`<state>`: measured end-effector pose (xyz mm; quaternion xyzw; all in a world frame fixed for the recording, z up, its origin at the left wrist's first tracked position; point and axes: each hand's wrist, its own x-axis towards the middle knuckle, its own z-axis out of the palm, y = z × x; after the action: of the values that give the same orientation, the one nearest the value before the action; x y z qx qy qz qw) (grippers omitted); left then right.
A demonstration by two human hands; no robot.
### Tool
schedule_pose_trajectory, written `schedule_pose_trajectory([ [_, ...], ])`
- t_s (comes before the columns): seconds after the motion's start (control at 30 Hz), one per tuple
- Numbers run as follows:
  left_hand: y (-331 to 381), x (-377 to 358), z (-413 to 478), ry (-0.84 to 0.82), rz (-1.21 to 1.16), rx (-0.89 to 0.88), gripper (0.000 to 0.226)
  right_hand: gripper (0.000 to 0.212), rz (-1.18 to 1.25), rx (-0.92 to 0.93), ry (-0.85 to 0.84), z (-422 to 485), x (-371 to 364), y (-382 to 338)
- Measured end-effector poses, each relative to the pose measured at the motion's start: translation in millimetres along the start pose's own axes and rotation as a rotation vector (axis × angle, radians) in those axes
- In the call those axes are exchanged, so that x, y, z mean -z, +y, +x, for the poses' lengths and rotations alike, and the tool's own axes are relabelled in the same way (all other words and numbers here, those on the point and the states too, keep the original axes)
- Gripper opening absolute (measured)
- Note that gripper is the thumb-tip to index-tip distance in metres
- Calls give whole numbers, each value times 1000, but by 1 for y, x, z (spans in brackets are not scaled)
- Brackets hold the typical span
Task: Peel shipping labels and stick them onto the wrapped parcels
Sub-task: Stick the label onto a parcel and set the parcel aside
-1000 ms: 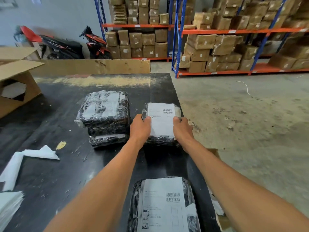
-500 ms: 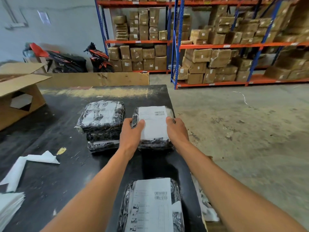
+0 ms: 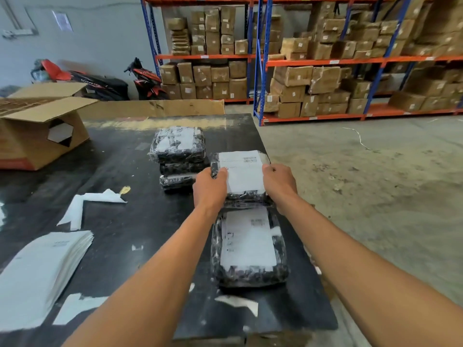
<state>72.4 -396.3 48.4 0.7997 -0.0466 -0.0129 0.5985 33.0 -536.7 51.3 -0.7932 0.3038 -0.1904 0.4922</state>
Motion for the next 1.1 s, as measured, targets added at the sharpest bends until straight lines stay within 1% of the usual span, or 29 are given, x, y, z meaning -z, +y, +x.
schedule_pose_trajectory([
  [0.1,-11,11,-32,-23,22,24,56,41,-24,-30,11,-40,10,8],
  [0.17,-19,15,-51,-47,16,43,46,42,-51,-43,19,-64,18,14],
  [0.2,-21,17,-64,-48,16,54,38,41,-53,-45,18,-73,21,18],
  [0.23,-23,19,-74,-41,25,74,35,40,-45,-50,20,-80,24,21],
  [0.37,-26,23,-101,-66,74,88,32,31,-36,-72,21,-97,31,35],
  [0.47,-29,23,-109,-59,95,75,39,29,-76,-59,-2,-102,34,44],
  [0.73,-39,19,-116,-63,145,77,35,38,-123,-21,-5,-98,20,65],
  [0.8,-41,18,-116,-65,137,72,36,36,-119,-16,-15,-98,19,68],
  [0.93,-44,17,-114,-76,130,48,41,36,-75,2,-46,-99,22,72],
  [1.03,-45,16,-114,-83,138,57,51,35,-75,4,-52,-101,23,71],
  [1.1,-44,15,-115,-94,151,63,51,35,-89,9,-61,-101,23,70],
])
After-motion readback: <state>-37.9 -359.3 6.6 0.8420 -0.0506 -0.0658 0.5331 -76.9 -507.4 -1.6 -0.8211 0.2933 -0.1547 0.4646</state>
